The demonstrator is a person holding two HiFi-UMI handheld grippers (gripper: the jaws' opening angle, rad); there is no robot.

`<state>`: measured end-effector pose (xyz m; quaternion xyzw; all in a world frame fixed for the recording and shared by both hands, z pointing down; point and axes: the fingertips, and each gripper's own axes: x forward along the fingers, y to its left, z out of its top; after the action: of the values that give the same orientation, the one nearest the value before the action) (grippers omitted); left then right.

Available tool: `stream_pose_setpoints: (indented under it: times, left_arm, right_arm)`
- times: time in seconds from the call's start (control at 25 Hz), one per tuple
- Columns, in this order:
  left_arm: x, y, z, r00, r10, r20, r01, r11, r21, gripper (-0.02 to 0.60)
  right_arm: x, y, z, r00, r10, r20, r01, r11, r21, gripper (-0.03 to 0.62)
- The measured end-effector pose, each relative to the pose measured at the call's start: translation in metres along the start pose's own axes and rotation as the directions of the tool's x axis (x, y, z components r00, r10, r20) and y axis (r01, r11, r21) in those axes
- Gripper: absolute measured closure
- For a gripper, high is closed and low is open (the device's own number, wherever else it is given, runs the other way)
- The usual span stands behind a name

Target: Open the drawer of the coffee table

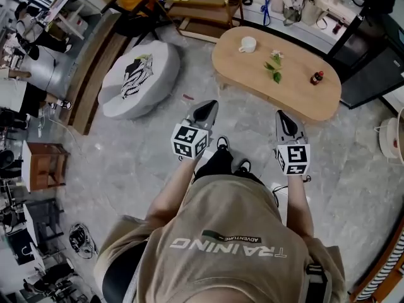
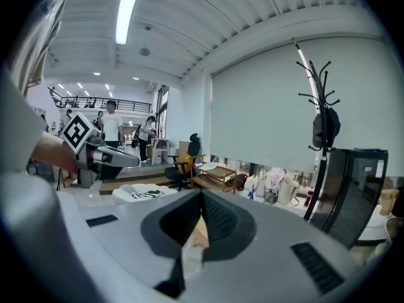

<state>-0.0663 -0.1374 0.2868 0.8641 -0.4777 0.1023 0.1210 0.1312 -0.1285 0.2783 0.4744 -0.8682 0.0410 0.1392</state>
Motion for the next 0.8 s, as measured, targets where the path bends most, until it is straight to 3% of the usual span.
stream_pose_setpoints:
  times: [0.28, 0.52, 0.8]
  left_arm:
    - [0.018, 0.046, 0.003, 1.000, -0.013, 0.019, 0.013, 1.000, -0.026, 0.575]
    - [0.041, 0.097, 0.028, 0.998, -0.038, 0.050, 0.038, 0.999, 0.003, 0.575]
    - [0.080, 0.142, 0.038, 0.997, -0.063, 0.047, 0.063, 0.998, 0.010, 0.575]
  right_arm:
    - [0.041, -0.002, 0.018, 1.000, -0.025, -0.003, 0.025, 0.999, -0.032, 0.589]
    - [0.092, -0.007, 0.061, 0.999, -0.047, 0.028, 0.049, 0.995, -0.091, 0.589]
    - [0.144, -0.022, 0.084, 0.994, -0.101, 0.043, 0.104, 0.992, -0.073, 0.589]
